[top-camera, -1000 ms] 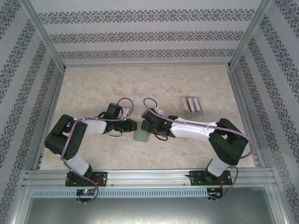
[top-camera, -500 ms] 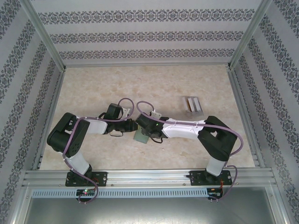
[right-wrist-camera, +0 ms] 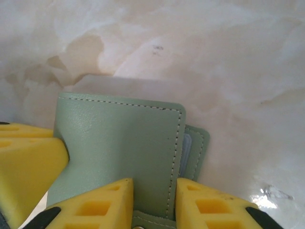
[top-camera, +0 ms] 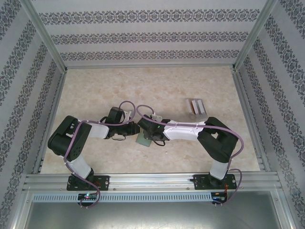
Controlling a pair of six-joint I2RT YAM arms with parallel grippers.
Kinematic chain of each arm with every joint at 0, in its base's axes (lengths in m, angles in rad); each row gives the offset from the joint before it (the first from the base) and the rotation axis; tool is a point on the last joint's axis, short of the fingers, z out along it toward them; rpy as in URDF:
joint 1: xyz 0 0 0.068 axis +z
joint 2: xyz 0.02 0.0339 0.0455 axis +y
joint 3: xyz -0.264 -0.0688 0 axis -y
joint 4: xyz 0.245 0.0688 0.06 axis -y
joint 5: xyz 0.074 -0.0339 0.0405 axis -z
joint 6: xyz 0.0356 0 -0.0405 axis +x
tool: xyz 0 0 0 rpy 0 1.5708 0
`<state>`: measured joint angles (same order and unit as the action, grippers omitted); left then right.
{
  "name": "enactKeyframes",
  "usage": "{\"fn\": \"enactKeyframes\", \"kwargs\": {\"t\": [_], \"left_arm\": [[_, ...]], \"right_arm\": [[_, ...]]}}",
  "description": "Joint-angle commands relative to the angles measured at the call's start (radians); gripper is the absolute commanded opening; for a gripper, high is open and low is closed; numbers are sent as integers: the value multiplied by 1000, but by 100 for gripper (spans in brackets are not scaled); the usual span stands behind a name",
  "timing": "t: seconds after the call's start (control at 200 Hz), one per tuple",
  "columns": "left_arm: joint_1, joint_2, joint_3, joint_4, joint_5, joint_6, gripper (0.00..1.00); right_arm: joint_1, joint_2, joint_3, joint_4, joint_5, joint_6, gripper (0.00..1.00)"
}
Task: Put the credit cards into the card holder
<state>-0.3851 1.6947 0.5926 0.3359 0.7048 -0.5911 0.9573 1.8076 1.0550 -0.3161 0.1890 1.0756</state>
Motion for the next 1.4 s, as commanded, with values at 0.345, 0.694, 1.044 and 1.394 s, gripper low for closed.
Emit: {"fn": "enactKeyframes", "kwargs": {"t": [0.345, 0.694, 1.044, 1.394], "left_arm": [[-18, -85, -129, 38, -116, -128, 17], [-22, -48, -142, 122, -72, -159, 21], [-22, -51, -126, 64, -92, -117, 20], [-21, -13, -113, 68, -86, -116, 20]], "right_arm": [[-99, -154, -26, 1, -202, -307, 37], [14, -39, 51, -147, -60, -301, 47], [13, 70, 158, -193, 0, -354, 43], [-8, 53, 181, -242, 58, -361, 28]]}}
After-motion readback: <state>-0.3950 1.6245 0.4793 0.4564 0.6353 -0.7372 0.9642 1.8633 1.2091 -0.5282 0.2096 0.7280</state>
